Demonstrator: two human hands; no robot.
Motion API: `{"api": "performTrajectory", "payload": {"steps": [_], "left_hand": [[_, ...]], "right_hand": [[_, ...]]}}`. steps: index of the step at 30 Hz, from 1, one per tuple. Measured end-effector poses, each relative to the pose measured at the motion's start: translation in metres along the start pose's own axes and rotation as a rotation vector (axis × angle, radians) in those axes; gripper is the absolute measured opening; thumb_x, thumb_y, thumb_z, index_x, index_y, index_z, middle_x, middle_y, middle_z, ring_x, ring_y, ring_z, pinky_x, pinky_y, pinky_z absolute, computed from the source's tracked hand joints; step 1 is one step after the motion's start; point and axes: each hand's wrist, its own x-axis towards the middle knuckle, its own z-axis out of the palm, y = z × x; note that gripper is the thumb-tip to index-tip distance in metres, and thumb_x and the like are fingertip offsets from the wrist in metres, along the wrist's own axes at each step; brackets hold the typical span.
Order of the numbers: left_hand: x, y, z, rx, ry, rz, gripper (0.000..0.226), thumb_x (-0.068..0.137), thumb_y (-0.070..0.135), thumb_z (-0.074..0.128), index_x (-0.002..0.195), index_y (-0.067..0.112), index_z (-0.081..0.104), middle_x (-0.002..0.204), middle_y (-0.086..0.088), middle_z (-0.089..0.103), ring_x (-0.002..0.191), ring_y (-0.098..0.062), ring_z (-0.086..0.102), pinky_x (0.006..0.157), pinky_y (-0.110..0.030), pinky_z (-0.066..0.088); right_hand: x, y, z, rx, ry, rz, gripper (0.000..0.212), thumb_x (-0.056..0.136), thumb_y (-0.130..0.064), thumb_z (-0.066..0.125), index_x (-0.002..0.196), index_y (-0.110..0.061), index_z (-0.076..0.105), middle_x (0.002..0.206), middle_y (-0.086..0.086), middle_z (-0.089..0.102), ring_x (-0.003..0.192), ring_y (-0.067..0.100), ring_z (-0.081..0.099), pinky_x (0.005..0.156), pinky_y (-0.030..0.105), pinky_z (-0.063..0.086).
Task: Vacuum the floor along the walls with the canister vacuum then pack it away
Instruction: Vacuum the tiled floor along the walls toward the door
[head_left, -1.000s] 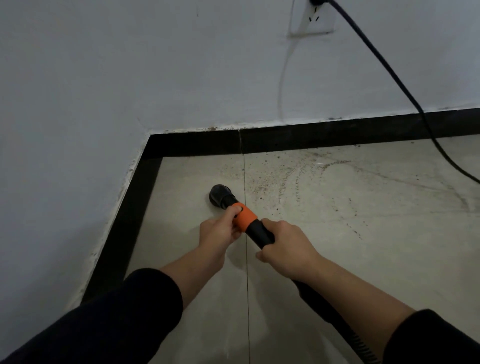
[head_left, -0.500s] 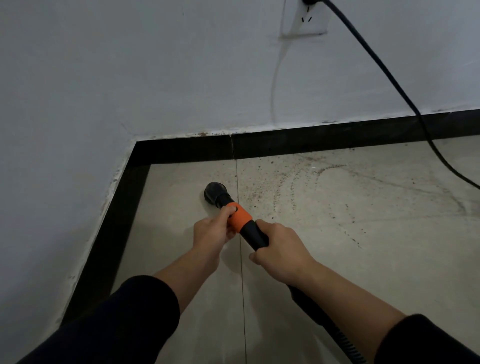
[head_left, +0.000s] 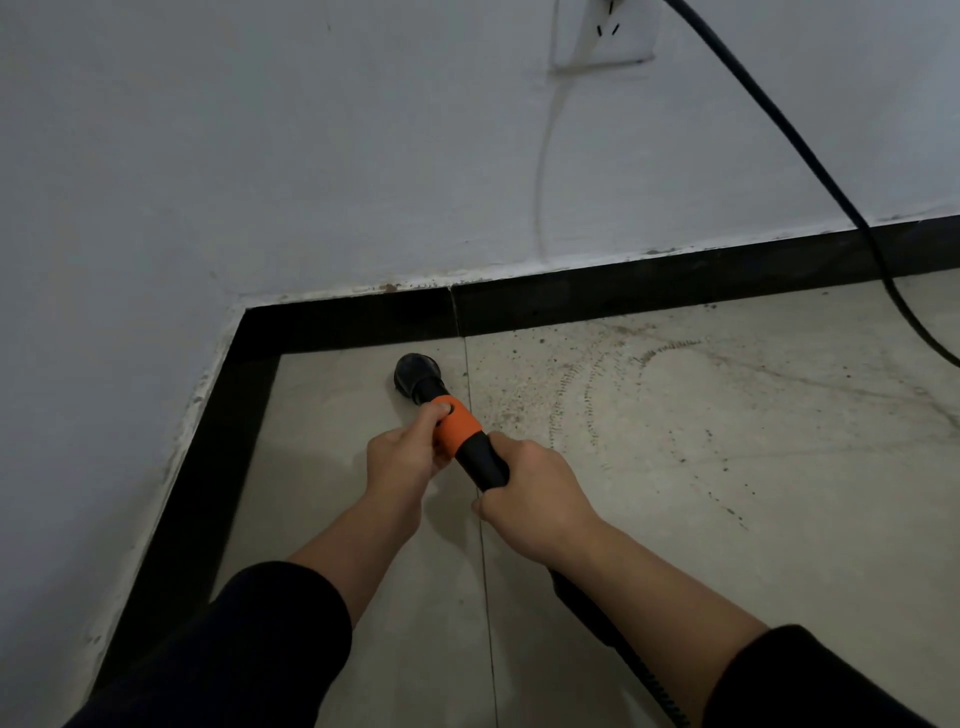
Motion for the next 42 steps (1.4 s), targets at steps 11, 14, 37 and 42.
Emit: {"api": "performTrajectory", "payload": {"steps": [11,14,37,42], "left_hand": [[0.034,0.007,0.009,-0.041,0.004,0.005,0.024,0.083,0.025,0.074,0.078,0.003,0.063,0.101,-0.019,0.069,0.096,-0.029,0.067,0.084,-0.038,0.056],[0.038,0.008,0.013,-0.044,-0.005,0.007,0.026,0.083,0.025,0.074,0.08,0.002,0.063,0.101,-0.019,0.069,0.096,-0.029,0.067,0.086,-0.039,0.056],[0.004,0.001,0.018,-0.022,-0.106,-0.031,0.019,0.086,0.023,0.07,0.083,0.005,0.063,0.106,-0.019,0.068,0.101,-0.028,0.066,0.081,-0.034,0.054],[-0.013,-0.001,0.012,-0.026,-0.111,-0.046,0.018,0.087,0.022,0.07,0.083,0.005,0.062,0.101,-0.016,0.068,0.1,-0.026,0.066,0.076,-0.03,0.053]], "right_hand": [[0.026,-0.008,0.002,0.013,0.027,-0.007,0.019,0.079,-0.006,0.057,0.088,-0.016,0.044,0.07,-0.002,0.045,0.058,0.01,0.041,0.048,0.021,0.028],[0.029,-0.009,0.002,0.032,0.037,0.002,0.018,0.078,-0.005,0.055,0.091,-0.015,0.046,0.071,-0.001,0.044,0.059,0.013,0.043,0.049,0.022,0.03],[-0.007,-0.003,-0.009,-0.009,0.064,0.043,0.015,0.079,-0.006,0.052,0.088,-0.014,0.044,0.069,-0.002,0.042,0.056,0.009,0.038,0.046,0.022,0.023],[-0.022,-0.003,-0.008,0.01,0.05,0.044,0.017,0.077,-0.003,0.05,0.091,-0.013,0.046,0.07,-0.001,0.044,0.057,0.011,0.04,0.048,0.023,0.027]]}}
